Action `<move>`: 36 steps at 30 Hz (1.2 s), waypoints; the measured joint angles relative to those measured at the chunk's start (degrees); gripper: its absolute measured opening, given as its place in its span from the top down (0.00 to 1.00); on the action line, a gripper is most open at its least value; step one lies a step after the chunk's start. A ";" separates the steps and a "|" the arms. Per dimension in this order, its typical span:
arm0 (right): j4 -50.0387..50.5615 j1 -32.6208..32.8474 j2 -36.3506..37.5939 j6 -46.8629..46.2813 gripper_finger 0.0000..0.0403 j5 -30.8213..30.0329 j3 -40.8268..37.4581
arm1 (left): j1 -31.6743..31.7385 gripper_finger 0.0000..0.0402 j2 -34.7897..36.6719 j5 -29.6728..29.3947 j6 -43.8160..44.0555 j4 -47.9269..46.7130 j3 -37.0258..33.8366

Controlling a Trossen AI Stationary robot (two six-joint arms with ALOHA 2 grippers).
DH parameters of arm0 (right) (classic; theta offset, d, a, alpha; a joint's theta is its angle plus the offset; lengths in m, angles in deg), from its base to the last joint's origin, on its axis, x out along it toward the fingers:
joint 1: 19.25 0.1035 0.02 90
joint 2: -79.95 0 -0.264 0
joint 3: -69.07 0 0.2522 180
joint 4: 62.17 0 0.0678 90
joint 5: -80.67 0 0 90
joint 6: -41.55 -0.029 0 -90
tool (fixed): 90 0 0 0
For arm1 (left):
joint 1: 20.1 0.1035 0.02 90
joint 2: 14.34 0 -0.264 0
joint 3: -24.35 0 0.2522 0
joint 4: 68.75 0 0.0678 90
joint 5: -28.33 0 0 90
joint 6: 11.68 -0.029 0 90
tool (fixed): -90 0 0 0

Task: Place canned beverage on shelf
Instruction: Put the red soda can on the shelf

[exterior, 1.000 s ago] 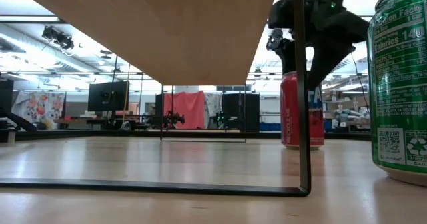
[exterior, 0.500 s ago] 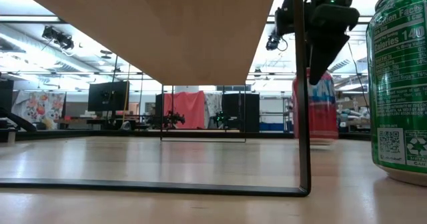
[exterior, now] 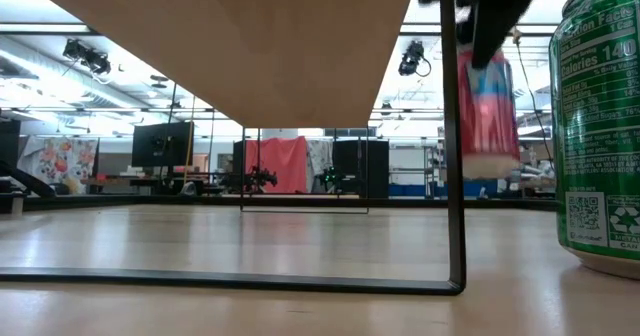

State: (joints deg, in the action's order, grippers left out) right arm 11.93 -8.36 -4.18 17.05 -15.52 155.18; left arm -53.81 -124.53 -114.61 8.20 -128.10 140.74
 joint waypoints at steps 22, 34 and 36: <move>9.07 8.17 0.01 -1.09 0.22 -9.52 19.53 | 6.27 0.01 -4.53 -2.20 2.52 12.39 0.00; 5.51 13.75 0.01 -3.13 0.22 -14.70 22.15 | 7.75 0.01 -5.10 -3.20 -0.16 18.56 0.00; 3.84 14.28 0.01 -3.43 0.22 -14.71 22.15 | 7.87 0.01 -5.10 -2.88 -0.90 19.93 0.00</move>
State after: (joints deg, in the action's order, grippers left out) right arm 15.77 5.92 -4.17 13.62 -30.23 177.33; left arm -45.94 -129.63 -117.48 7.29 -108.18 140.74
